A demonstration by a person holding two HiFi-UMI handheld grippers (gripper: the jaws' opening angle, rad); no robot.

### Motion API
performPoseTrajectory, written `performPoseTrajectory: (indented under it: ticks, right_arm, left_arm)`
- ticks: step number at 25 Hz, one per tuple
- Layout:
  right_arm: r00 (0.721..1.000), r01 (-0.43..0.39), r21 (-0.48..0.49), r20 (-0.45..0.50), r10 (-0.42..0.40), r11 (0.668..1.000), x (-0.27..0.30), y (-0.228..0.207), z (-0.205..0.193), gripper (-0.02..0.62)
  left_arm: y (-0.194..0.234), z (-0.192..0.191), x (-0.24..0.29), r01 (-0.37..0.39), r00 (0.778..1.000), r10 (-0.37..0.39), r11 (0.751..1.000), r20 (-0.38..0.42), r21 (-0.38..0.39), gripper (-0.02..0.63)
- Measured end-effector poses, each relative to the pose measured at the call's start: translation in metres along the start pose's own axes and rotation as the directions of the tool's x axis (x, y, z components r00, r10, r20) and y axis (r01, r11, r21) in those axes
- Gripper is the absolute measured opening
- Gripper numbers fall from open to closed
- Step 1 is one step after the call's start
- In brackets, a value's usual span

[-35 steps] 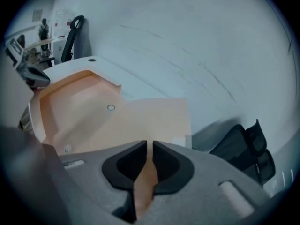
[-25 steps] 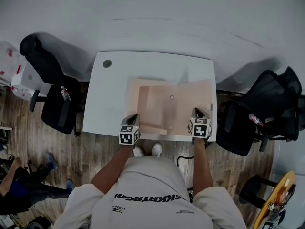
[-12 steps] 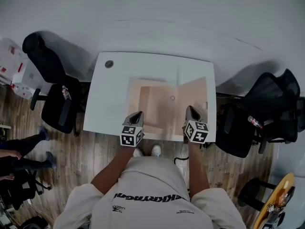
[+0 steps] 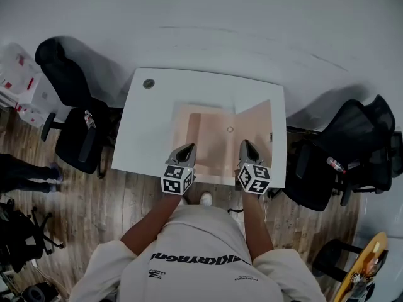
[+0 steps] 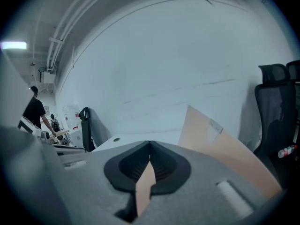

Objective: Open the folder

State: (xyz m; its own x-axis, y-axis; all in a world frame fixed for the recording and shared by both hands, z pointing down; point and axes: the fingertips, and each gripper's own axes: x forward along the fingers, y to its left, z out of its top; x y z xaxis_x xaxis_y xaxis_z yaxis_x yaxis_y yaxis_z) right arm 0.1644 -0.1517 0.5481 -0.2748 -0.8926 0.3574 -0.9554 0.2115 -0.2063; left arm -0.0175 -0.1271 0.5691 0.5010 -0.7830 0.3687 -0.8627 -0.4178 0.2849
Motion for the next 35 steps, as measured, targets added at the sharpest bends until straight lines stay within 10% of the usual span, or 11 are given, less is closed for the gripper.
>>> performPoseTrajectory:
  ticks: [35]
  right_arm:
    - [0.984, -0.162, -0.045, 0.063, 0.164, 0.986, -0.023, 0.101, 0.008, 0.0]
  left_arm:
    - [-0.016, 0.034, -0.037, 0.013, 0.992, -0.022, 0.997, 0.123, 0.074, -0.002]
